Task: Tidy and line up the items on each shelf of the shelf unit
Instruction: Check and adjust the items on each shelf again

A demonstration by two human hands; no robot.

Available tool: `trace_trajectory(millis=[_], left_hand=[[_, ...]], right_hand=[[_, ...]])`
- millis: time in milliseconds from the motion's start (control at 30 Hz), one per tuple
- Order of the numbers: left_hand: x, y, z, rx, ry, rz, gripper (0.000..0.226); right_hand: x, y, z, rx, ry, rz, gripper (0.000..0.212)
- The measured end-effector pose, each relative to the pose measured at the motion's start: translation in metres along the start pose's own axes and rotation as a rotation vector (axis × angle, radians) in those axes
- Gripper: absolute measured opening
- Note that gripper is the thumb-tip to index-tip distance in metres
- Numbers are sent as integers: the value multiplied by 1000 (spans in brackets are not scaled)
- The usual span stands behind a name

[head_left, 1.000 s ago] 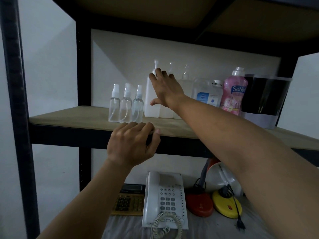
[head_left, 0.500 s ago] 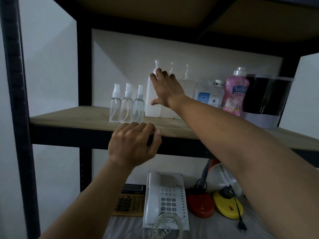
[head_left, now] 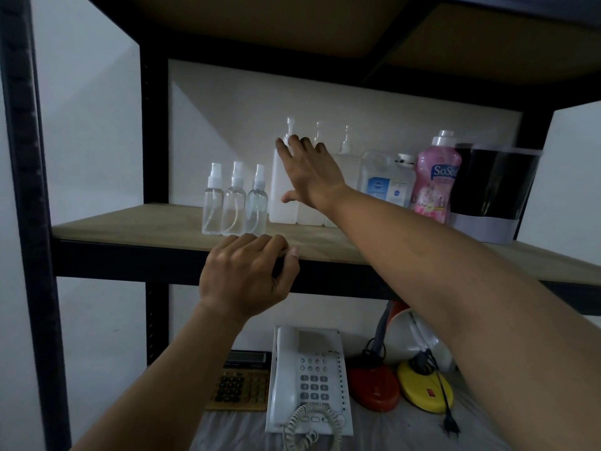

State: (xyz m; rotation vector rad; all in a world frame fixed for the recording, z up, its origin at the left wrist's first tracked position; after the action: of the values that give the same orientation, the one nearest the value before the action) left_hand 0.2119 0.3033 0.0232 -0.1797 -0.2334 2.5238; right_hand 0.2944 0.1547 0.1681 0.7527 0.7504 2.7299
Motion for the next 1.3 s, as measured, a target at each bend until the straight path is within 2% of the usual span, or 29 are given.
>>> trace_trajectory(millis=[100,200,267,500,600,733,833,933,1067,1200,1300], left_hand=[[1,0,1,7,-11,-5,37],[3,1,2,14,-34,-10,37],[3,1,2,12,-50,-15,38],[7,4,4,53,-96,-30,40],[11,4,7,65,-133,-44,40],[20,4,14,65,-206,-47,39],[24,1,26,102,-313,-52,39],[28,-8,47,160,-445,-47,32],[35,-22,72,166,-374,2,19],[31,-43,97,139,-323,20,36],[25,-61,117,106,-401,52,63]], right_hand=[[8,0,-13,-5,43,5,107],[21,1,-30,-43,40,83,77],[31,0,-45,-111,-19,182,63],[76,-1,-108,-358,-297,518,44],[86,-12,-134,-450,-308,620,26],[93,-31,-170,-412,-186,589,56],[92,-37,-184,-317,-149,478,66],[92,-36,-187,-300,-143,436,74],[87,-36,-187,-315,-125,431,77],[84,-37,-186,-310,-131,379,79],[85,-36,-186,-312,-123,408,78]])
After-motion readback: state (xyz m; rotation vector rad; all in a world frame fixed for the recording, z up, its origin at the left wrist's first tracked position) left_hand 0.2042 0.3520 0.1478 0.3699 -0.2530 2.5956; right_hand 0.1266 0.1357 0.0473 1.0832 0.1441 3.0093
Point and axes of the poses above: each hand's wrist, its own z-axis towards the middle knuckle, its own x-axis out of the back of the hand, y = z × x, the point moved 1 cm from there along z, towards the middle knuckle, and after that the axes turned 11 degrees about y, right-handed, at the moved point
